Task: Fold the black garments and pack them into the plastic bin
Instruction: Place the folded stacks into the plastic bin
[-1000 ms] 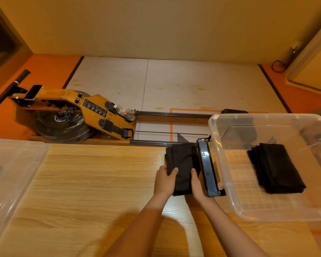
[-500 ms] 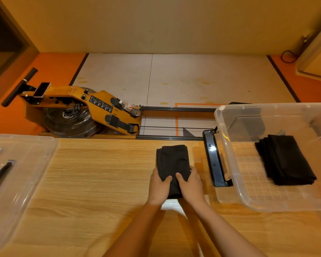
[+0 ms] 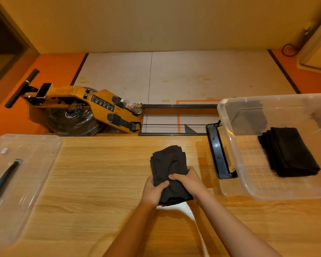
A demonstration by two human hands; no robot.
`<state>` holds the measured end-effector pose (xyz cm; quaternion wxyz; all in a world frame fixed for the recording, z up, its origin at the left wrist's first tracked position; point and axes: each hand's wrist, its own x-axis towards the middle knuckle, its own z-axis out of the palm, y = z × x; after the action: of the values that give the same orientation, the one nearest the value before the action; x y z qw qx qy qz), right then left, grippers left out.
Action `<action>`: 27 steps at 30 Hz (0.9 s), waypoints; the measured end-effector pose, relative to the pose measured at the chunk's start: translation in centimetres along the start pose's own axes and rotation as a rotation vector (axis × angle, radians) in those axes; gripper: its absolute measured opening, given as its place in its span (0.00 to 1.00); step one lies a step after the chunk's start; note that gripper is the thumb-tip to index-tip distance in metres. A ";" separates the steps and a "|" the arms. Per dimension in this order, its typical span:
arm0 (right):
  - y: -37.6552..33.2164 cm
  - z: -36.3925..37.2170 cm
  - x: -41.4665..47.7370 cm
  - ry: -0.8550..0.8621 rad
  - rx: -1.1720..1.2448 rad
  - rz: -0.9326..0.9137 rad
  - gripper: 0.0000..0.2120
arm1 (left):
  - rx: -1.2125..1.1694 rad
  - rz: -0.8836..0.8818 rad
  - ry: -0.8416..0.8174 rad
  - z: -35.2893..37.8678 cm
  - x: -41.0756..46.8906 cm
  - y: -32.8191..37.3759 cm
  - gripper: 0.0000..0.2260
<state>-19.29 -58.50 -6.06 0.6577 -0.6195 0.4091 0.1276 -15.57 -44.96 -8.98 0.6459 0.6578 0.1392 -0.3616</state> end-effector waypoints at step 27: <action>-8.3 -1.4 -8.5 -0.267 0.042 -0.272 0.25 | -0.166 0.216 -0.225 -2.3 -6.1 11.3 0.47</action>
<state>-19.62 -58.51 5.88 0.7302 -0.6328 0.2332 0.1097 -11.83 -42.52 3.28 0.7446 0.5688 0.0239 -0.3487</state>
